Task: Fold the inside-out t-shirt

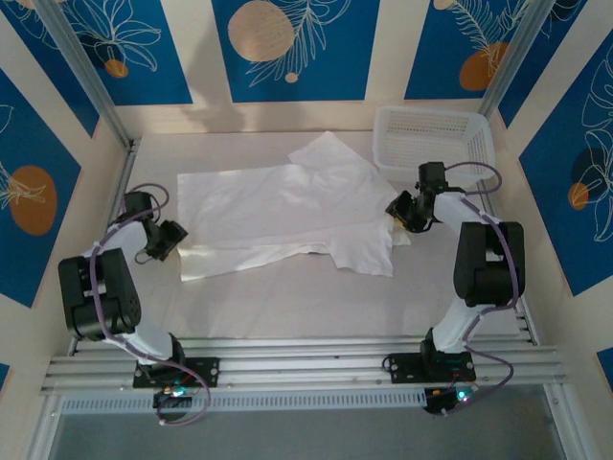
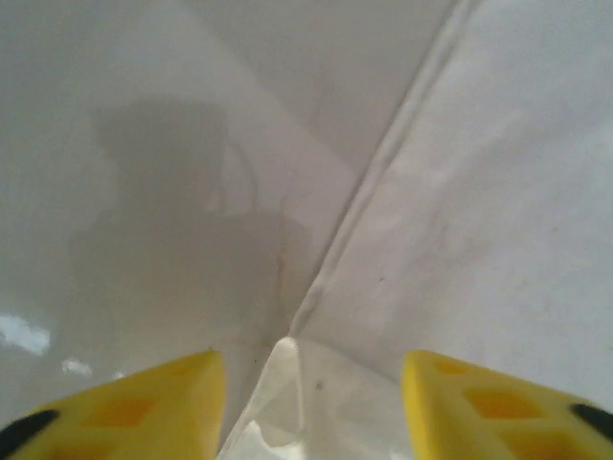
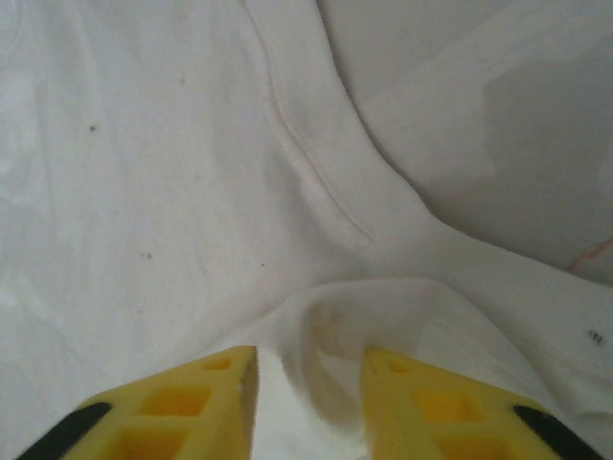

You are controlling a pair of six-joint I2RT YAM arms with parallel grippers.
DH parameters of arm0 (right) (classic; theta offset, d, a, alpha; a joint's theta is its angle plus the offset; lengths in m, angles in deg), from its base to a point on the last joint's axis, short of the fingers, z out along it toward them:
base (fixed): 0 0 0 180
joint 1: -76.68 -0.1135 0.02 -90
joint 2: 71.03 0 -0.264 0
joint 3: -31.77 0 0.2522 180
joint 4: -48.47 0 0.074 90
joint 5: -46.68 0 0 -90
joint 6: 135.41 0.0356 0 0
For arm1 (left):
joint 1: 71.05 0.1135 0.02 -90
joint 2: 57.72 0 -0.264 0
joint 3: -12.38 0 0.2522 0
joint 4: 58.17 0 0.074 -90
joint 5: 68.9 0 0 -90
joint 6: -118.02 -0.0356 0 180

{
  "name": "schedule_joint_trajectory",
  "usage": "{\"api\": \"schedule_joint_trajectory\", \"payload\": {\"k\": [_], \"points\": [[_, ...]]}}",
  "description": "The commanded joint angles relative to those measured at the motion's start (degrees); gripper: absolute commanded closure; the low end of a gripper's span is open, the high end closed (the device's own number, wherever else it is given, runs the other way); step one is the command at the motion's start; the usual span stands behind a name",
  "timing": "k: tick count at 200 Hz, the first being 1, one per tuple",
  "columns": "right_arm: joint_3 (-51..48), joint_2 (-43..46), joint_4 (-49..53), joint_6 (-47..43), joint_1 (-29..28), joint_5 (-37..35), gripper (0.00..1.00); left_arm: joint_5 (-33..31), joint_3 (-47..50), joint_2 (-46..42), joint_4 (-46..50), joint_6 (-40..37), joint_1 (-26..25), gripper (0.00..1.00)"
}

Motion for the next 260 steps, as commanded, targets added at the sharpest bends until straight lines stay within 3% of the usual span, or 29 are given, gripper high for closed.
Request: {"api": "schedule_joint_trajectory", "payload": {"k": [1,29,58,94,129,145,158,177,220,260], "points": [[0.1,6.7,3.7,-1.2,0.7,-2.5,0.60,1.6,-2.8,-4.9,0.0,-0.7,0.3,0.35],[-9.0,16.5,3.2,1.7,0.6,-4.0,0.59,5.1,-3.6,-13.3,2.4,-3.9,-2.7,0.29],[-17.8,22.1,5.5,4.6,-1.4,-0.6,0.59,8.3,-3.1,-20.3,5.2,-9.6,-11.5,0.26],[-23.4,21.9,9.1,7.1,-7.4,-3.7,0.56,4.9,-2.1,-22.6,8.4,-12.5,-25.3,0.21],[-24.3,18.5,6.6,6.7,-9.5,-4.0,0.54,3.0,-1.6,-21.2,8.4,-12.3,-30.1,0.21],[-23.1,15.4,5.3,5.9,-10.1,-2.9,0.60,2.7,-2.0,-20.4,8.2,-12.3,-30.5,0.21],[-22.0,14.5,4.5,5.5,-10.2,-2.2,0.78,2.7,-2.3,-19.9,8.3,-12.5,-30.5,0.21],[-19.4,15.3,4.9,5.0,-10.5,-2.2,1.00,2.7,-2.4,-19.7,8.2,-12.3,-30.6,0.21],[-5.2,13.9,5.7,5.6,-13.6,4.0,1.00,2.6,-1.2,-20.6,7.5,-11.6,-30.7,0.21],[24.9,-7.3,8.5,7.4,-14.0,-3.4,1.00,2.5,-1.0,-19.7,7.9,-11.0,-30.9,0.20]]}}
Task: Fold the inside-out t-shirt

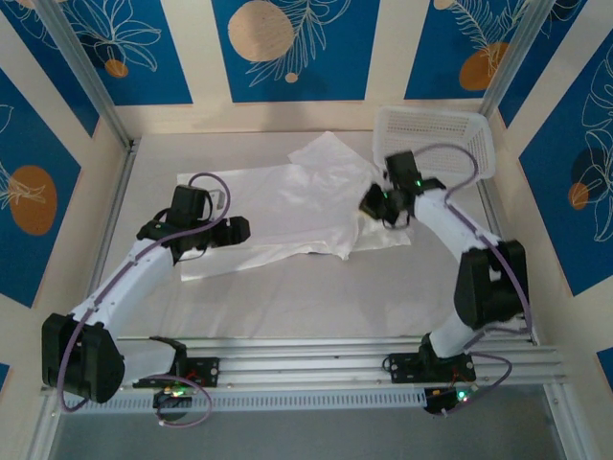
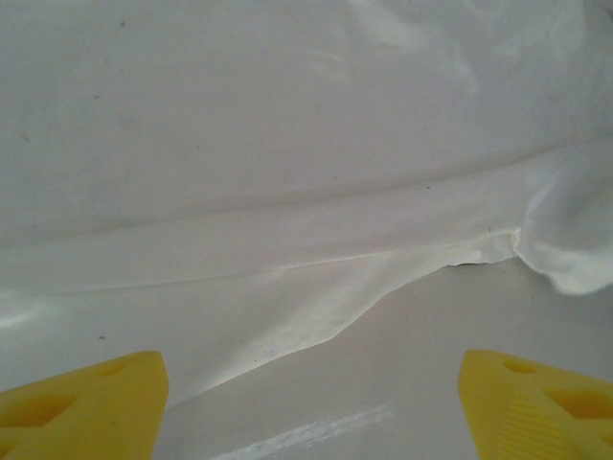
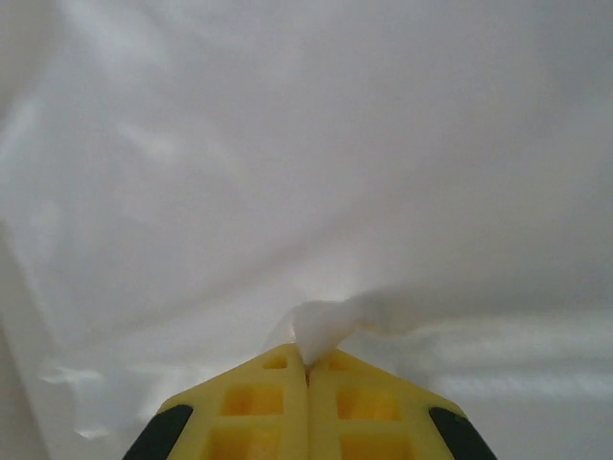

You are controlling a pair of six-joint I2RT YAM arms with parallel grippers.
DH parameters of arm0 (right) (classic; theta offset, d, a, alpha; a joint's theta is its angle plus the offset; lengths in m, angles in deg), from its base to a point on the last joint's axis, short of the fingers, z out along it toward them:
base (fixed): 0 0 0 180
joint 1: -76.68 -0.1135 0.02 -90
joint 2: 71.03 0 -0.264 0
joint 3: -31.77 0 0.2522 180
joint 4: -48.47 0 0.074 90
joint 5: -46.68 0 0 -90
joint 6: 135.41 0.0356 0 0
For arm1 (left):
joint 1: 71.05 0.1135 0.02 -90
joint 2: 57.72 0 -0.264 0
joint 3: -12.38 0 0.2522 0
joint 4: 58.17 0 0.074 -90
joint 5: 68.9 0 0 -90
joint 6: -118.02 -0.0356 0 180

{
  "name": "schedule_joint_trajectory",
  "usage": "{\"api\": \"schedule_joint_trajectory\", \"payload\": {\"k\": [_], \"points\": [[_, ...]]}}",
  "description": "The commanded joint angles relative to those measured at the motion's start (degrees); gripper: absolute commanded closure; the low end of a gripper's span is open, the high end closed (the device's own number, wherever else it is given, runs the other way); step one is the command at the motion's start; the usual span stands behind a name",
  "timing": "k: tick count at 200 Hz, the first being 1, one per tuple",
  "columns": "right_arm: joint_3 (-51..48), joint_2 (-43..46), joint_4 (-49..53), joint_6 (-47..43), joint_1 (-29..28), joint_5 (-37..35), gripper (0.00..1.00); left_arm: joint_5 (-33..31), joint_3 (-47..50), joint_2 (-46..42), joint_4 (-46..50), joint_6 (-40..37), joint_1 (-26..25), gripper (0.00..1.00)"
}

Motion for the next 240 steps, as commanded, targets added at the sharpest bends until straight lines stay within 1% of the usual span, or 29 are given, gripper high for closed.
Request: {"api": "schedule_joint_trajectory", "payload": {"k": [1,13,15,17,21,27,30,33,38,45,51,63,71,75,81,90,101,108,116,133,154,177,193,214,225,240], "points": [[14.7,-12.2,1.1,1.9,0.8,-3.3,1.00,-0.7,0.3,0.2,0.8,0.5,-0.6,0.20],[23.3,-19.2,3.0,2.9,1.8,-4.6,1.00,-1.4,0.1,0.7,1.6,0.8,-0.6,0.20],[24.5,-20.2,3.4,2.9,1.9,-4.6,0.99,-1.5,0.1,0.8,1.7,0.9,-0.5,0.20],[26.0,-21.2,3.9,3.0,2.0,-4.6,0.96,-1.6,0.1,0.9,1.8,1.0,-0.6,0.20],[28.5,-23.3,4.8,2.8,2.2,-4.5,0.88,-2.0,0.2,1.0,1.9,1.4,-0.6,0.19],[31.9,-26.0,6.7,2.4,2.3,-4.2,0.73,-2.7,0.2,1.2,2.3,1.9,-0.5,0.19],[33.6,-27.2,8.0,2.4,2.4,-4.0,0.68,-2.9,0.3,1.2,2.4,2.1,-0.6,0.19],[35.0,-28.1,9.5,2.3,2.5,-3.5,0.64,-3.1,0.4,1.4,2.4,2.4,-0.6,0.18],[36.5,-29.1,10.9,1.9,2.5,-2.8,0.61,-3.5,0.5,1.5,2.5,2.8,-0.6,0.18],[36.5,-29.0,12.1,1.4,2.4,-2.5,0.59,-4.4,0.8,1.7,2.9,3.6,-0.6,0.18],[34.6,-27.7,11.5,1.1,2.3,-2.5,0.58,-6.0,1.1,2.1,3.5,4.9,-0.5,0.18],[26.3,-22.3,7.1,1.1,2.2,-2.4,0.57,-10.1,1.8,3.3,5.0,8.2,-0.6,0.21],[19.5,-18.1,4.1,2.0,2.3,-2.8,0.58,-12.2,2.1,4.6,6.0,10.2,-0.5,0.28],[16.1,-15.9,2.7,2.6,2.4,-2.8,0.59,-13.0,2.2,5.3,6.2,11.0,-0.5,0.33],[10.8,-12.8,0.8,3.7,2.8,-2.7,0.61,-13.8,2.5,6.5,6.4,12.1,-0.5,0.45],[3.6,-8.4,-1.9,5.3,3.2,-2.9,0.70,-15.0,2.9,8.0,6.1,14.2,-0.5,0.62],[-4.3,-4.0,-4.1,7.1,3.7,-4.8,0.80,-17.2,3.2,9.8,5.9,16.6,-0.4,0.83],[-8.4,-1.9,-5.3,8.0,4.4,-6.1,0.85,-19.4,3.3,11.1,6.0,18.2,-0.4,0.92],[-12.2,-0.6,-6.8,8.8,5.5,-6.6,0.90,-21.5,3.1,12.7,6.0,19.4,0.0,1.00],[-15.8,-1.4,-8.7,8.1,8.7,-5.7,1.00,-23.1,2.4,17.0,5.3,21.6,1.4,1.00],[-14.0,-5.4,-7.0,5.1,11.3,-4.7,1.00,-21.1,1.5,22.1,4.1,23.3,4.4,1.00],[-12.2,-8.9,-4.2,3.7,13.0,-2.5,1.00,-21.3,1.8,25.6,4.0,23.7,9.0,1.00],[-12.5,-9.4,-2.2,2.9,13.4,-3.0,1.00,-20.2,4.0,25.7,2.8,23.2,12.7,1.00],[-13.2,-10.2,2.0,1.1,14.1,-4.0,1.00,-16.9,8.3,24.1,0.5,22.0,17.4,1.00],[-14.0,-10.4,3.9,-0.4,14.2,-4.2,1.00,-15.9,10.0,22.8,0.4,20.8,18.8,1.00],[-16.7,-8.7,4.5,-1.8,14.3,-3.5,1.00,-16.0,11.7,20.2,1.4,19.5,19.1,1.00]]}}
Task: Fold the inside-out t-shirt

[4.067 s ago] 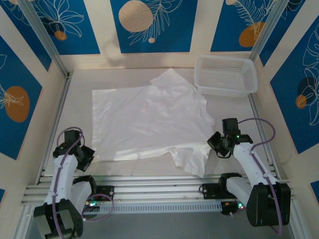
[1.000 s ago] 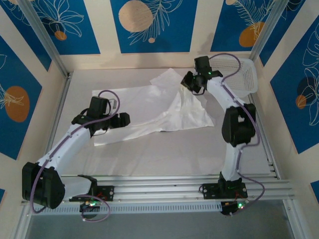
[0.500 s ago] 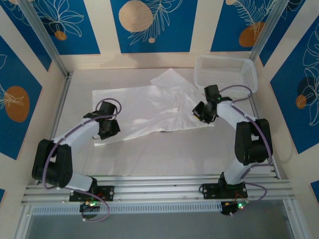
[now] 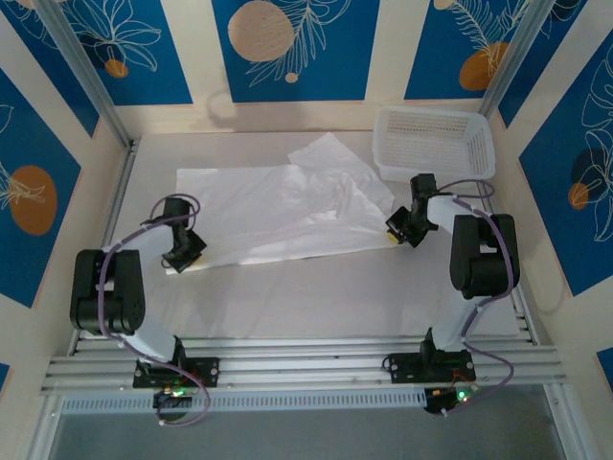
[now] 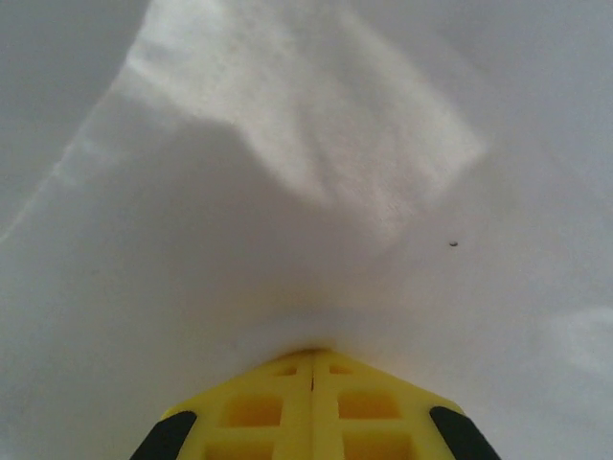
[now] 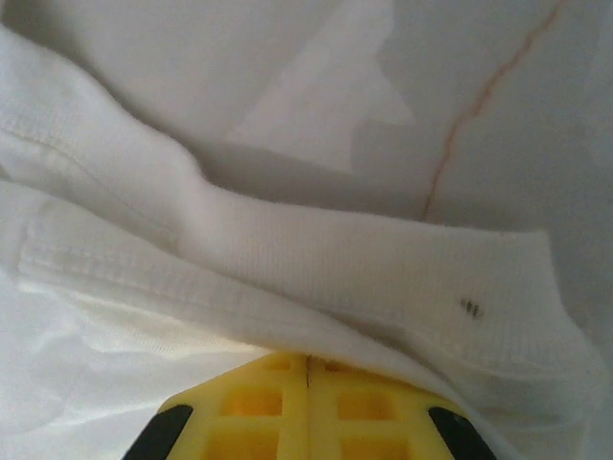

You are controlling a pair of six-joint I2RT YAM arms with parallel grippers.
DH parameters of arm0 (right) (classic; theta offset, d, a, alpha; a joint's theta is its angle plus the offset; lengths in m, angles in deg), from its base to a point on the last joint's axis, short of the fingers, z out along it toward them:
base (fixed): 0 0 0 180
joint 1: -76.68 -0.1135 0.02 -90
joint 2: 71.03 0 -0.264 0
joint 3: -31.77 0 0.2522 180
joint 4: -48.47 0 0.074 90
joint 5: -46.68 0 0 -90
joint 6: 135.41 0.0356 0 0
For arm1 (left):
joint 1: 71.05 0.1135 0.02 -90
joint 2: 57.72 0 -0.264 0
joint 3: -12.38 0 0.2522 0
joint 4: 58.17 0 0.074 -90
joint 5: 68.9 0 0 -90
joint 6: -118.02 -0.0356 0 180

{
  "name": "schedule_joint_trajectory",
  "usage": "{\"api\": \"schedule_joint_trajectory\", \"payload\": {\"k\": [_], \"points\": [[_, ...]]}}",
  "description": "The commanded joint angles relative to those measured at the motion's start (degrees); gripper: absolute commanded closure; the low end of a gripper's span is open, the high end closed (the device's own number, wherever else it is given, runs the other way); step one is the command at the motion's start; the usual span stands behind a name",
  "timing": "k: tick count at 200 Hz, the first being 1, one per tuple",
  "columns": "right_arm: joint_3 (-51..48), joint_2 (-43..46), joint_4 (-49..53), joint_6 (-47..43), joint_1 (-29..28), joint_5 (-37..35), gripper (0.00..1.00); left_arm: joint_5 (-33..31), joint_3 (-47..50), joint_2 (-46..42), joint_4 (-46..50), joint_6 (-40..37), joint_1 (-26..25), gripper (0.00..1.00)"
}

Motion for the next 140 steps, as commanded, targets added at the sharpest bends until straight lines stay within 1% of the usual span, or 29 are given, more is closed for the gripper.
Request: {"api": "schedule_joint_trajectory", "payload": {"k": [1,21,47,66,84,101,120,130,140], "points": [[-3.7,0.3,7.1,-3.5,0.7,-1.1,1.00,-0.7,5.7,-0.4,5.2,-2.4,2.0,1.00],[-7.1,3.2,9.4,-4.6,0.7,-0.7,1.00,0.2,9.0,-5.6,6.5,-1.6,2.0,1.00],[-13.1,8.4,11.2,-5.3,0.4,0.1,1.00,2.3,14.3,-13.1,9.0,3.2,2.0,1.00],[-18.0,12.9,12.1,-4.6,0.5,0.3,1.00,2.0,18.6,-20.4,12.6,7.5,1.7,1.00],[-21.3,16.5,13.3,-4.1,0.5,0.9,1.00,1.5,21.2,-27.6,16.2,9.4,1.1,1.00],[-20.5,19.9,15.8,-4.5,0.4,1.7,0.97,0.7,21.3,-33.2,19.6,9.0,0.2,1.00],[-15.3,23.5,18.4,-5.5,-2.1,0.1,0.89,0.3,19.2,-36.5,19.9,6.2,-0.1,1.00],[-12.1,24.9,17.2,-6.4,-4.0,-0.9,0.84,-0.1,16.9,-36.7,18.9,4.2,-0.2,0.88],[-9.2,25.3,13.4,-8.7,-6.3,-2.7,0.79,-1.1,14.0,-36.3,18.3,2.6,-0.4,0.75]]}}
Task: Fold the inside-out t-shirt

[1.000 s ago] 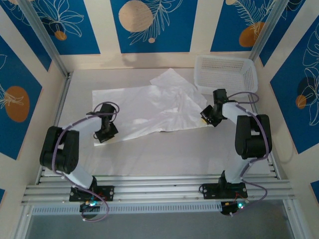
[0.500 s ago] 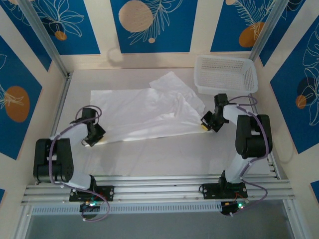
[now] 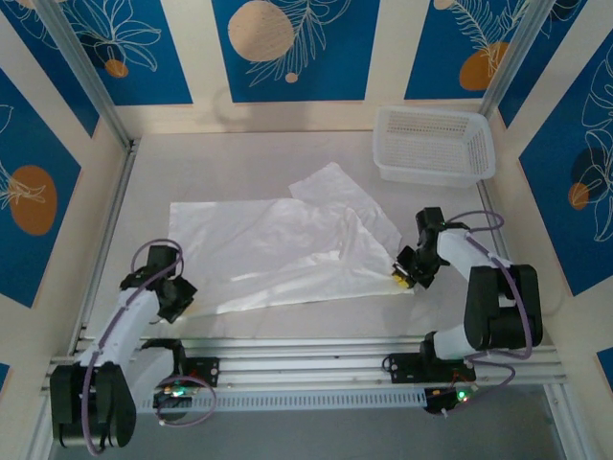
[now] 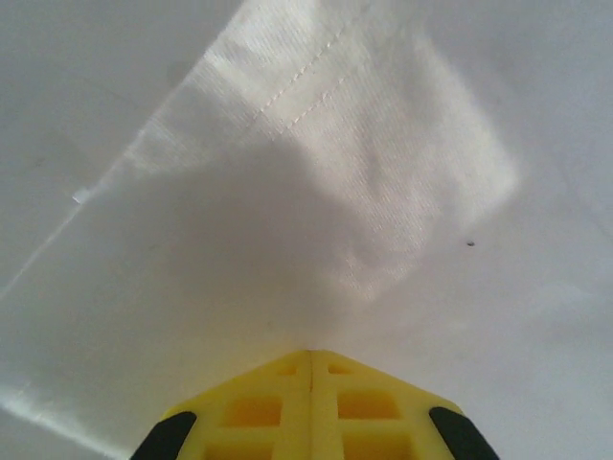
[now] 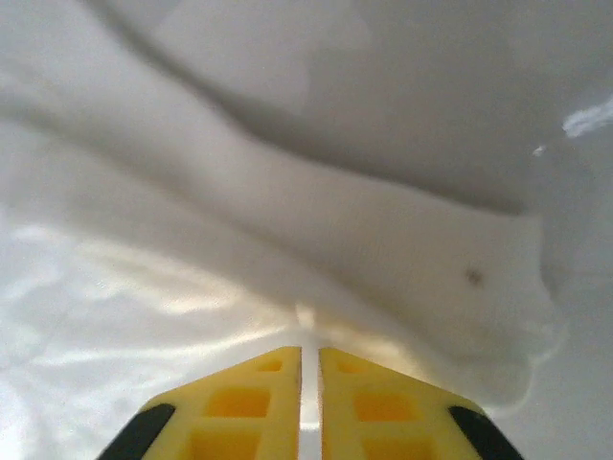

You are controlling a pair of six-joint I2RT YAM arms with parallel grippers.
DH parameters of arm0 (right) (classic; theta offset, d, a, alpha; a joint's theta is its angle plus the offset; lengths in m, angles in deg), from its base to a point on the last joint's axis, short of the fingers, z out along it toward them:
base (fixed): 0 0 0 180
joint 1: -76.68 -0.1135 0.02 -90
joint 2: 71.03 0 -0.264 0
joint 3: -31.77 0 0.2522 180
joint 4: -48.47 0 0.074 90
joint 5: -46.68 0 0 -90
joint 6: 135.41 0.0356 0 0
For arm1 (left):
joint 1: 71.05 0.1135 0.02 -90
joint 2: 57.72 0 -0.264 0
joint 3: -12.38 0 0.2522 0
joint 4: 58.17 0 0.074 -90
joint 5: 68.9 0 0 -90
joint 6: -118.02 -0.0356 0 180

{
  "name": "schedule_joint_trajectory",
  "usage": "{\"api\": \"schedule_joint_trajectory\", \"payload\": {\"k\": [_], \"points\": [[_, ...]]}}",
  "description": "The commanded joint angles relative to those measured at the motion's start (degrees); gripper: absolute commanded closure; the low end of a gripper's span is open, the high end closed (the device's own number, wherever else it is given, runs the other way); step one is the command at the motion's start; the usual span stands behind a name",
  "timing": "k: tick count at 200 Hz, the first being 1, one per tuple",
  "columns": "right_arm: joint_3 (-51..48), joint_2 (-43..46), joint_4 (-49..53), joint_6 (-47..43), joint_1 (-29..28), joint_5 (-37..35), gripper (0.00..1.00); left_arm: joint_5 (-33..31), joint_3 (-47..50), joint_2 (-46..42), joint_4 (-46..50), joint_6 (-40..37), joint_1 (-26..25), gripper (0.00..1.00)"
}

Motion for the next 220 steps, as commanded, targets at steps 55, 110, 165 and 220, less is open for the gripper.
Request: {"api": "schedule_joint_trajectory", "payload": {"k": [55,110,165,220], "points": [[32.4,-17.0,-13.9,-27.3,-16.7,-24.0,0.63,7.9,-16.5,1.2,-7.9,-18.7,-1.1,0.38],[57.9,-42.6,-5.6,-33.0,-15.7,-31.9,0.57,15.3,-19.2,0.6,-8.6,-25.1,-1.4,0.26],[67.2,-52.0,-1.3,-34.4,-14.3,-27.4,0.50,15.9,-18.1,1.3,-9.3,-25.3,-1.4,0.26],[74.7,-58.7,5.1,-35.0,-14.6,-23.8,0.50,15.5,-17.2,0.8,-9.2,-25.2,-1.4,0.26]]}}
